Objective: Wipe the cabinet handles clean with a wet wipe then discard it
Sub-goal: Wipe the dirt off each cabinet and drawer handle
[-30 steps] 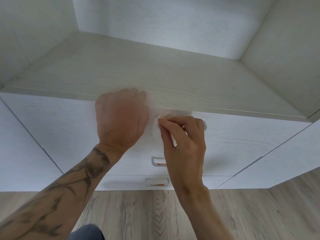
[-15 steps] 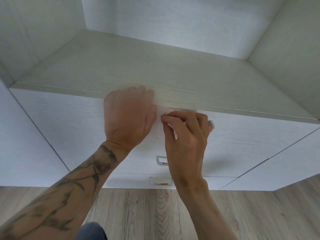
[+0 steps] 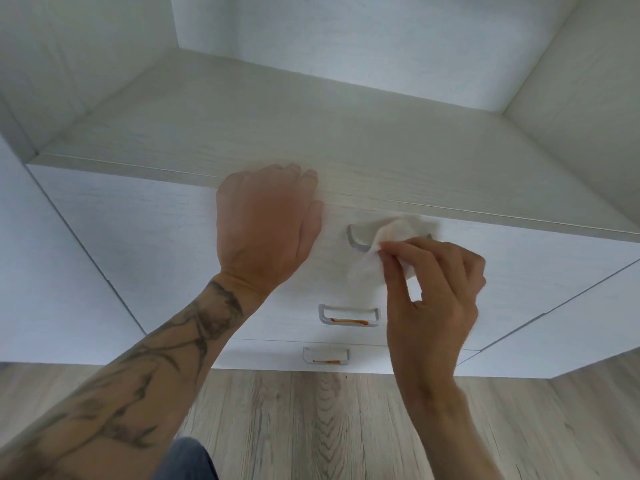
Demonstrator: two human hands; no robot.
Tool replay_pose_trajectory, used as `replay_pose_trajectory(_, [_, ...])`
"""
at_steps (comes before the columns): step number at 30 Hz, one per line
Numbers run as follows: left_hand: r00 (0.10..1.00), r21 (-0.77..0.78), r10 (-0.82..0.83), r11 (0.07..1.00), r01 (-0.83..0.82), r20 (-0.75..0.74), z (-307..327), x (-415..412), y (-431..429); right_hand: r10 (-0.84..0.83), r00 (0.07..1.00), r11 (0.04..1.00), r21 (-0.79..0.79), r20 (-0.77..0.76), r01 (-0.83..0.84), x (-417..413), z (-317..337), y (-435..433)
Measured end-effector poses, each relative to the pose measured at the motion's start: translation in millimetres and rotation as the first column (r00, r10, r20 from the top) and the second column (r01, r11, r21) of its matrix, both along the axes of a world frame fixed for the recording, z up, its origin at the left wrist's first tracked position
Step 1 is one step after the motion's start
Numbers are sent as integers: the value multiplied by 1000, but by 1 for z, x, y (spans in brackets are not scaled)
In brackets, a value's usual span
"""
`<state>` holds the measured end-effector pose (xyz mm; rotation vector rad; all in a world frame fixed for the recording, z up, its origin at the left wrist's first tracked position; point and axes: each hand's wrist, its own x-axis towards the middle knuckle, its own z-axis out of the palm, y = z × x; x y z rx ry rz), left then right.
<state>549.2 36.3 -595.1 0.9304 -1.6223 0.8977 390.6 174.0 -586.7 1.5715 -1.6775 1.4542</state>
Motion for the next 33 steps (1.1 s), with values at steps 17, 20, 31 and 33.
replay_pose_trajectory(17, [1000, 31, 0, 1000, 0, 3, 0, 2, 0, 51, 999, 999, -6, -10, -51, -50, 1, 9])
replay_pose_trajectory(20, [1000, 54, 11, 998, -12, 18, 1, 3, 2, 1, 991, 1000, -15, 130, 1, -41, -4, 14])
replay_pose_trajectory(31, [992, 181, -119, 977, 110, 44, -46, 26, 27, -57, 959, 979, 202, 279, 0, -36, -71, 51])
replay_pose_trajectory(33, [991, 194, -107, 977, 90, 77, -57, 29, 25, -59, 967, 964, 268, 248, -10, -35, -86, 50])
